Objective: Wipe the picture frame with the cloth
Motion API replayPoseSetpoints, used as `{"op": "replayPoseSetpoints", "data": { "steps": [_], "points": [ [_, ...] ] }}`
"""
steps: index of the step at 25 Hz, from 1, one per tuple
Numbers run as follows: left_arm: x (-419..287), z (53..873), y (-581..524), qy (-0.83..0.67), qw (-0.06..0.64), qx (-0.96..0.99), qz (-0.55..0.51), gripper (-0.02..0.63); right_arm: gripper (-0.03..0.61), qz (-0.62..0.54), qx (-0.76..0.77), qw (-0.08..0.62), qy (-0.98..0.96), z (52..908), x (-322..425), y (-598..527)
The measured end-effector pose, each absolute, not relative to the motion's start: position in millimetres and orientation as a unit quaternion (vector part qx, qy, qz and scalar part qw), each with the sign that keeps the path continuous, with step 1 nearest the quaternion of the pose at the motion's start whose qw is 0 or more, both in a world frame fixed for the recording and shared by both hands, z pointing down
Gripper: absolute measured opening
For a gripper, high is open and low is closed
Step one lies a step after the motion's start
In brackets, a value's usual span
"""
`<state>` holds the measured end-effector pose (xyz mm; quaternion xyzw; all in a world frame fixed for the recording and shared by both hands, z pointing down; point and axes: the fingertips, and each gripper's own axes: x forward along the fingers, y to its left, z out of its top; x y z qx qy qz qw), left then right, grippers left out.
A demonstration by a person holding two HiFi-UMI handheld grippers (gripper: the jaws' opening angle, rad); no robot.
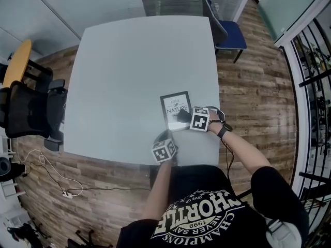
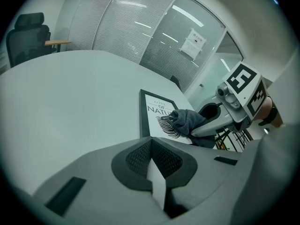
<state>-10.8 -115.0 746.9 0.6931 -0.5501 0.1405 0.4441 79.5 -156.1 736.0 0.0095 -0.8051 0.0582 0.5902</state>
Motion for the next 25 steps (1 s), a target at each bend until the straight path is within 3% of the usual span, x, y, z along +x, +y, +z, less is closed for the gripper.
{"op": "replayPoseSetpoints", "data": {
  "steps": [5, 12, 19, 25],
  "points": [
    [-9.4, 745.3, -115.2, -0.551, 0.445, 0.693, 0.139, 0.003, 0.075, 0.086, 0.028, 0.579, -0.810, 734.0, 84.8, -160.1],
    [-8.8, 745.2, -113.8, -0.541, 0.454, 0.696, 0.129, 0.003, 0.075, 0.041, -0.040, 0.540, -0.840, 716.5, 23.1, -143.7],
    [-8.6, 743.8, -113.9, -0.526, 0.471, 0.700, 0.107, 0.003, 0.075, 0.017, -0.088, 0.564, -0.821, 732.8, -7.6, -128.2],
    [-10.5, 741.0, -113.7, -0.533, 0.460, 0.702, 0.111, 0.003, 0.075, 0.025, -0.084, 0.583, -0.808, 740.0, 10.7, -124.1]
  ]
}}
